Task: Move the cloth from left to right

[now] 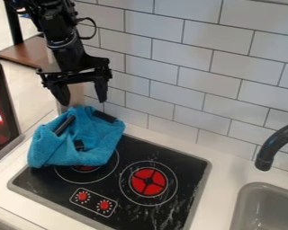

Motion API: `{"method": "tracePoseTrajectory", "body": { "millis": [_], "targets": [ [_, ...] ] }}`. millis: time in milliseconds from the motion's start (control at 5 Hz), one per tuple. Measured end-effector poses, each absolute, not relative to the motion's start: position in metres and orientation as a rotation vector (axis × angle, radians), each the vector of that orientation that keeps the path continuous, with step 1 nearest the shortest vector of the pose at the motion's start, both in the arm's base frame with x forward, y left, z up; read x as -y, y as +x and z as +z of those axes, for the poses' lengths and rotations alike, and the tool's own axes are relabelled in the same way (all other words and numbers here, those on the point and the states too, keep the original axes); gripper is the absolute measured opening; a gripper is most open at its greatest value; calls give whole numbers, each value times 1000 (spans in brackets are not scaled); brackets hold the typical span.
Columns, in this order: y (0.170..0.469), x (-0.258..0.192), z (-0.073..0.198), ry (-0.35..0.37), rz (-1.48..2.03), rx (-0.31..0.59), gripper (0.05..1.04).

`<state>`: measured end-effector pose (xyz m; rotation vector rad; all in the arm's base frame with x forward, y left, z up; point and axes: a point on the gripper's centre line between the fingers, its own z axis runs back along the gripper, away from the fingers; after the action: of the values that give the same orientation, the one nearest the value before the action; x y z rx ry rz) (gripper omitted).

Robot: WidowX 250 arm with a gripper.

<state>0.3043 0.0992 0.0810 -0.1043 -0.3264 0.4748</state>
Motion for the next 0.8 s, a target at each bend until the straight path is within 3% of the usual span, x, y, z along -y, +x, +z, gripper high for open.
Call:
{"method": "tracePoseTrajectory", "body": {
  "millis": [800],
  "targets": [
    [292, -119, 44, -51, 499, 247, 999]
  ]
}}
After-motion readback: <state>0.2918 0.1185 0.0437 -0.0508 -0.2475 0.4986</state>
